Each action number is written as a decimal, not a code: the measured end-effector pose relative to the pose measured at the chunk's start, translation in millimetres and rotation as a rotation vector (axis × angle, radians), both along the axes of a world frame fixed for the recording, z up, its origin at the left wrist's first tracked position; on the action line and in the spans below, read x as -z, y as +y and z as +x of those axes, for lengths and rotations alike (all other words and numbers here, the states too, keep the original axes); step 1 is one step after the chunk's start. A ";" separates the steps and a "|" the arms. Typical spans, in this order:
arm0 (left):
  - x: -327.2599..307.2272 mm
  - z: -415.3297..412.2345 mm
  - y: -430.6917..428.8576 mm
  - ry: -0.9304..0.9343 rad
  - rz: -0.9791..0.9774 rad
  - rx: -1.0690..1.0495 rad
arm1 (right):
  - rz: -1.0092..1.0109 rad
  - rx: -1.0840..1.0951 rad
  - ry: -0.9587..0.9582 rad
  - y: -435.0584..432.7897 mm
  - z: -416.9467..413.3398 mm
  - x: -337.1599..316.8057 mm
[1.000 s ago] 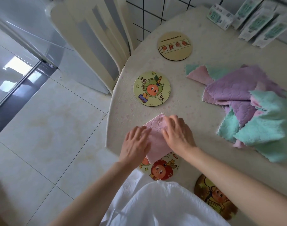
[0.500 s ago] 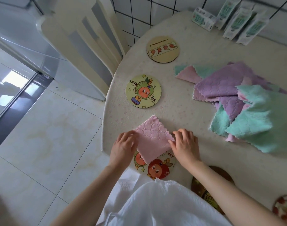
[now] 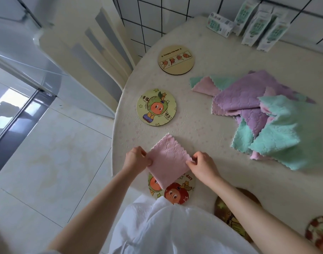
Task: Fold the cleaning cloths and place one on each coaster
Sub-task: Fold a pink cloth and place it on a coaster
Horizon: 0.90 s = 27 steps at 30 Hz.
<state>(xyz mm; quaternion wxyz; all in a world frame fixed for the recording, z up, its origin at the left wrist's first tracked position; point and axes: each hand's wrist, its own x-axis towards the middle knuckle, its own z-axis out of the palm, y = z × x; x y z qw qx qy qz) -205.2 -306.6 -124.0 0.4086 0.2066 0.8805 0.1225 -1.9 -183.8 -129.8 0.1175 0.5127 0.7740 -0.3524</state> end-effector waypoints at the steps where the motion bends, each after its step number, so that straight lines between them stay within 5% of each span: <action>1: -1.0 -2.2 1.2 -0.025 -0.014 0.008 | -0.026 -0.004 -0.009 1.4 -0.8 -2.1; 6: -13.4 -16.8 3.8 -0.212 -0.004 -0.028 | -0.206 0.057 0.066 14.0 -3.7 -23.1; 12: -45.7 -59.2 36.4 -0.755 0.355 -0.351 | -0.268 0.200 0.328 69.3 -25.4 -49.9; 17: -53.1 -104.4 115.4 -0.739 0.556 -0.434 | -0.273 0.424 0.579 144.1 -75.2 -64.7; 27: -44.3 -188.9 268.0 -0.567 0.607 -0.405 | -0.260 0.526 0.618 286.0 -164.8 -49.9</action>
